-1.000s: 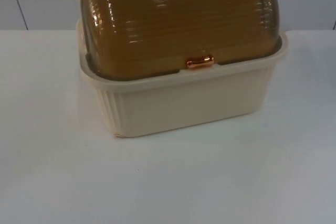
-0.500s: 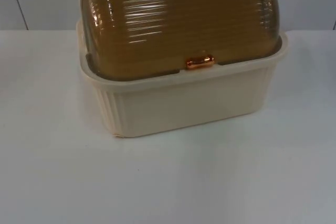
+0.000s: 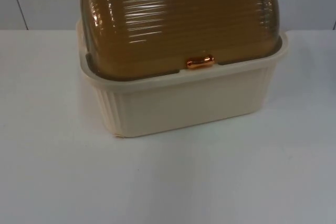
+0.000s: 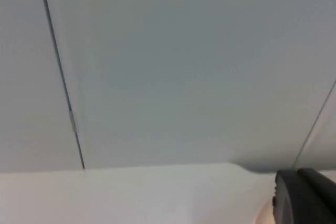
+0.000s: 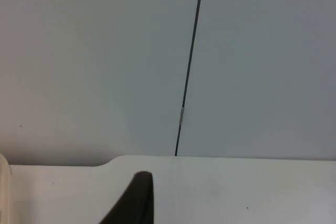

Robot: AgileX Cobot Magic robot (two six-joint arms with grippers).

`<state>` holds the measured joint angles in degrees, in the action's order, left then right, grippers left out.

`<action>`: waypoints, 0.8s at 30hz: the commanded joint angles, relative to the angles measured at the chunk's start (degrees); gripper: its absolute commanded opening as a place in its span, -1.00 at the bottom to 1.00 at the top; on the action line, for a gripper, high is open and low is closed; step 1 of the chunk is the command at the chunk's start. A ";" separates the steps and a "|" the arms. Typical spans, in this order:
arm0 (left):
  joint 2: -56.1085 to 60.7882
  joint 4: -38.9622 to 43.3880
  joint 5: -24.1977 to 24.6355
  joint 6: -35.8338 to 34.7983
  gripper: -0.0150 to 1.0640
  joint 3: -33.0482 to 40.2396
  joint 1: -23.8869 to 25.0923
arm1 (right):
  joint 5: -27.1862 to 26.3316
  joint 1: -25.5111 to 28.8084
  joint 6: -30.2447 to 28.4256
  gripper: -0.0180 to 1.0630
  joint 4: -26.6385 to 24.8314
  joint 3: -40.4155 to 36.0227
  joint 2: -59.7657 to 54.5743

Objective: Open the box lid with the left hand, place the block into the box with the right hand, then close the box lid with the left hand.

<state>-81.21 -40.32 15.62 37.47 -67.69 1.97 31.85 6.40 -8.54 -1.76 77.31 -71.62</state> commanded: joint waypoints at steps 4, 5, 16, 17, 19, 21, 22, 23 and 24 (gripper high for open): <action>-0.70 2.00 2.90 -0.53 -0.42 0.08 0.00 | 0.25 0.22 0.17 0.97 0.09 0.27 0.54; -0.70 1.75 2.90 -0.53 -0.08 0.08 0.00 | 0.25 0.22 0.17 0.97 0.09 0.27 0.54; 1.35 -1.91 1.15 -0.89 0.95 0.08 0.00 | 0.80 0.22 0.41 0.97 0.12 0.27 0.54; 1.64 -2.46 0.52 -0.89 0.95 0.08 0.00 | 0.80 0.22 0.68 0.97 0.13 0.27 0.54; 2.02 -2.76 -0.16 -0.89 0.95 -0.02 0.00 | 0.80 0.22 0.68 0.97 0.13 0.27 0.54; 2.98 -2.03 0.79 -0.89 0.95 -0.02 0.00 | 0.80 0.22 0.67 0.97 0.13 0.27 0.64; 3.30 -0.93 1.06 -0.89 0.95 -0.02 0.13 | 0.84 0.22 0.67 0.97 0.13 0.27 0.80; 3.41 -0.98 1.06 -0.89 0.95 -0.02 0.13 | 0.65 0.22 0.67 0.97 0.00 0.27 1.20; 3.41 -0.98 1.06 -0.89 0.95 -0.02 0.13 | 0.65 0.22 0.67 0.97 0.00 0.27 1.20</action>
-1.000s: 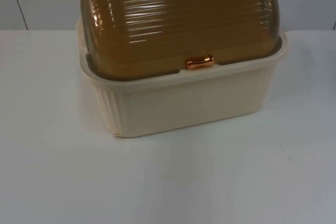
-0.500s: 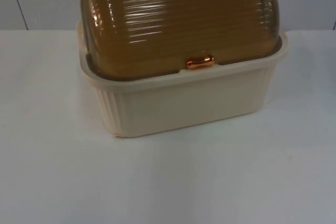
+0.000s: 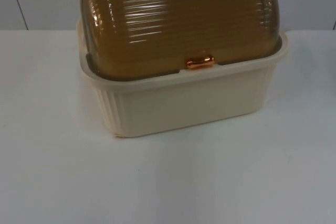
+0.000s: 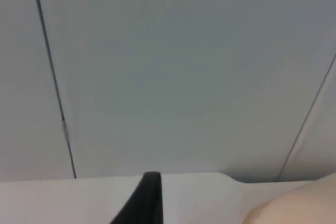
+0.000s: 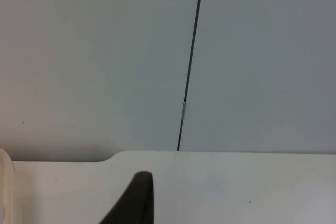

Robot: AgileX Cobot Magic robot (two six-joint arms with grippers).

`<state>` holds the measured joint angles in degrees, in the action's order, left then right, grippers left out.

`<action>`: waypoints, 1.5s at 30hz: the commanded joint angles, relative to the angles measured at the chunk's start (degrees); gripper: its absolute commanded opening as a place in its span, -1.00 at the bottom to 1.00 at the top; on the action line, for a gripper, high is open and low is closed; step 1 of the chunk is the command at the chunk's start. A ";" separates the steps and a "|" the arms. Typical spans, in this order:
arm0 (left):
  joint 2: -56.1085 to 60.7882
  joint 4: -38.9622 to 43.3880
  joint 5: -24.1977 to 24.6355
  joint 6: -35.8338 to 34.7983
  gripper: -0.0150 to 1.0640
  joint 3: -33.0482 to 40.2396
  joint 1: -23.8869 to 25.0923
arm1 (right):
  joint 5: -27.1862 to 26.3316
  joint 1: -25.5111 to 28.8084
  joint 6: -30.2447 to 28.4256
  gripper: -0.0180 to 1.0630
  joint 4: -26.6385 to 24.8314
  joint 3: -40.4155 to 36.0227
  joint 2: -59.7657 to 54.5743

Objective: Open the box lid with the left hand, place the block into the box with the right hand, then close the box lid with the left hand.

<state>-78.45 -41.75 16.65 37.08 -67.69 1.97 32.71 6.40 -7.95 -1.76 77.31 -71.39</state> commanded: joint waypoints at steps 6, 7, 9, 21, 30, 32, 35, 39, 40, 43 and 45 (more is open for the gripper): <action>0.64 0.56 2.54 -0.50 0.95 -0.02 0.13 | -1.45 0.22 8.28 0.97 0.10 0.27 2.04; 0.64 0.86 4.10 -0.50 0.95 -0.02 0.13 | -0.11 0.22 7.95 0.97 0.10 0.27 1.87; 0.21 2.26 8.38 -1.50 0.95 0.08 0.13 | 2.64 0.22 3.16 0.97 0.17 -0.51 1.38; 4.40 49.85 6.47 -46.82 0.95 3.62 0.13 | 2.13 0.22 5.59 0.97 1.76 -10.19 1.93; 18.71 46.13 0.54 -43.80 0.95 10.52 0.01 | 0.42 0.22 3.38 0.97 1.76 -10.19 13.41; 19.93 44.71 0.54 -43.40 0.95 11.17 -0.37 | -0.13 0.22 2.27 0.97 1.76 -10.19 15.45; 25.10 42.50 1.76 -39.45 0.95 12.36 -2.86 | -0.13 0.22 0.67 0.97 1.76 -10.19 22.57; 33.41 43.74 2.39 -36.75 0.95 12.39 -6.30 | -0.23 0.22 0.67 0.97 3.01 -10.19 29.95; 35.80 43.74 2.29 -37.08 0.95 12.39 -6.56 | -0.35 0.22 0.67 0.97 3.96 -10.19 32.39; 44.32 42.49 1.27 -37.08 0.95 12.39 -6.56 | -0.72 0.22 0.67 0.97 6.38 -10.19 38.67; 47.58 42.60 0.57 -37.08 0.95 12.39 -6.56 | -0.99 0.22 0.67 0.97 6.38 -10.19 40.50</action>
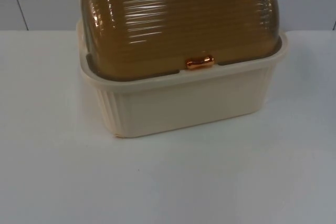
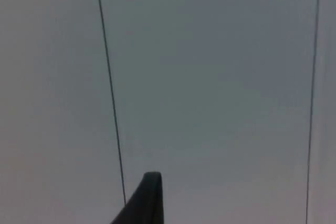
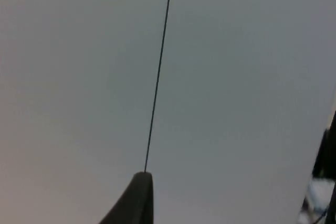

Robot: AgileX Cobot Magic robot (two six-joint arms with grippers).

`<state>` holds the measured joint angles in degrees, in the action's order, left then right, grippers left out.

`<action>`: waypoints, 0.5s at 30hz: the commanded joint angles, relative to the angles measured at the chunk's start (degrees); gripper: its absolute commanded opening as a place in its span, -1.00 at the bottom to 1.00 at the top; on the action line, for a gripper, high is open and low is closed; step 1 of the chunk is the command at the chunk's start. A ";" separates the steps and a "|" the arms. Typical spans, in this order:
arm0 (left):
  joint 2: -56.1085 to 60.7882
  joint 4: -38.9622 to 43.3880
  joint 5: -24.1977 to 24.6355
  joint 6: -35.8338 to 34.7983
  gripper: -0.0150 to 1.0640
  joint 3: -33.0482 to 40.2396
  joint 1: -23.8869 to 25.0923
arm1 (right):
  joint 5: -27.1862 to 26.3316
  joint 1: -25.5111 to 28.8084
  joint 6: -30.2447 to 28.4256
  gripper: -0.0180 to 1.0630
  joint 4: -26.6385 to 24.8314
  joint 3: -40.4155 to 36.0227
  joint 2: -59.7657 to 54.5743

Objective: Open the box lid with the left hand, place the block into the box with the right hand, then close the box lid with the left hand.

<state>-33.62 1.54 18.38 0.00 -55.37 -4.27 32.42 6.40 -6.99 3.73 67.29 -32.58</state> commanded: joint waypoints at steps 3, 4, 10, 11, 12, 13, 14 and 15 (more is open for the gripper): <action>9.36 1.52 1.33 0.00 0.95 0.07 -0.32 | -0.59 -4.01 -0.30 0.97 0.89 -0.16 5.48; 11.41 2.23 3.72 0.00 0.95 0.07 -0.32 | 1.23 -6.78 -0.30 0.97 0.46 -0.16 6.51; 18.13 1.83 14.25 -0.32 0.95 0.07 -0.32 | 11.14 -17.50 -0.30 0.97 0.24 -0.16 11.71; 19.21 1.83 14.68 -0.32 0.95 0.07 -0.32 | 10.84 -18.89 -0.30 0.97 0.24 -0.16 13.05; 20.48 1.83 14.25 -0.32 0.95 0.07 -0.32 | 9.88 -19.58 -0.30 0.97 0.75 -0.16 14.51; 21.26 1.56 13.68 -0.32 0.95 0.07 -0.32 | 8.47 -19.80 -0.30 0.97 1.06 -0.16 15.70; 21.65 0.30 13.83 -0.46 0.95 -0.56 -0.32 | 7.71 -19.68 -0.62 0.97 1.06 -0.16 16.63; 21.65 0.30 13.83 -0.46 0.95 -0.56 -0.32 | 7.71 -19.68 -0.62 0.97 1.06 -0.16 16.63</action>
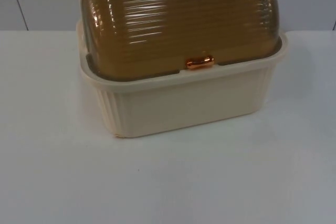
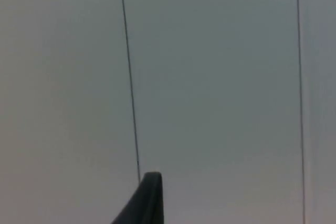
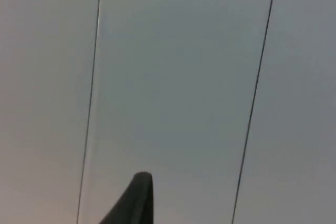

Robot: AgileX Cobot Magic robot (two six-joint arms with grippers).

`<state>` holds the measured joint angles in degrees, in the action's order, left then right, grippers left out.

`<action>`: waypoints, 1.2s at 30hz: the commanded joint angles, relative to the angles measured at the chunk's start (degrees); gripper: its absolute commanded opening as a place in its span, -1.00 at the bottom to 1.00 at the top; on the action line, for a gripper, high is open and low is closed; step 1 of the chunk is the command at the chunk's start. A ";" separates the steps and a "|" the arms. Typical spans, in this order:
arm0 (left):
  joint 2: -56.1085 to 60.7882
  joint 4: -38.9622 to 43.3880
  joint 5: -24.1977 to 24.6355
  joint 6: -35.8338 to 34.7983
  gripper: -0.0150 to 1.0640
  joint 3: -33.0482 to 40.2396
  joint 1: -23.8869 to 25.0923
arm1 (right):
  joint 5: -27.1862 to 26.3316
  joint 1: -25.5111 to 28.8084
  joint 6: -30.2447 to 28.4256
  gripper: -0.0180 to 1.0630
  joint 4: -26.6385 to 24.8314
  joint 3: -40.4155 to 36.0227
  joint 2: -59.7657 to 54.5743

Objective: Open the box lid with the left hand, place the block into the box with the right hand, then close the box lid with the left hand.

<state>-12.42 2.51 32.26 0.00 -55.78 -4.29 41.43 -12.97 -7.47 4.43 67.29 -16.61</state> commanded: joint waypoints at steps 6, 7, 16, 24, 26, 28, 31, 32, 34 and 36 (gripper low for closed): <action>2.62 -2.18 5.74 3.14 0.95 -5.91 2.05 | 2.66 0.85 -3.29 0.97 -1.51 -0.16 7.17; 2.62 -2.18 5.74 3.14 0.95 -5.91 2.05 | 2.66 0.85 -3.29 0.97 -1.51 -0.16 7.17; 10.70 -3.90 10.61 6.37 0.95 -4.36 3.27 | 8.22 2.72 -2.82 0.97 0.11 -1.77 13.73; 11.98 -2.15 14.02 7.95 0.95 -4.47 2.13 | 10.02 1.91 -2.39 0.97 -0.32 -8.73 16.61; 12.42 -1.91 14.27 8.34 0.95 -4.47 2.11 | 10.77 1.91 -2.39 0.97 -0.21 -9.86 16.61; 12.42 -1.28 16.76 8.34 0.95 -4.47 2.11 | 12.54 1.91 -1.96 0.97 -0.21 -11.53 16.61; 12.42 -1.62 22.93 8.22 0.95 -5.44 2.11 | 14.33 1.91 -2.08 0.97 -0.43 -11.97 16.61; 12.42 -1.91 24.76 8.48 0.95 -5.44 2.11 | 14.06 1.91 -2.08 0.97 -0.68 -12.21 16.61; 12.42 -2.51 26.64 9.23 0.95 -5.44 2.11 | 12.68 1.91 -2.08 0.97 -1.33 -12.68 16.61; 12.42 -2.51 26.17 9.21 0.95 -5.44 2.11 | 12.28 1.91 -2.08 0.97 -1.33 -12.81 16.61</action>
<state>0.00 0.71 57.71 8.85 -60.98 -2.09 54.50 -10.97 -9.85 3.38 54.75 0.00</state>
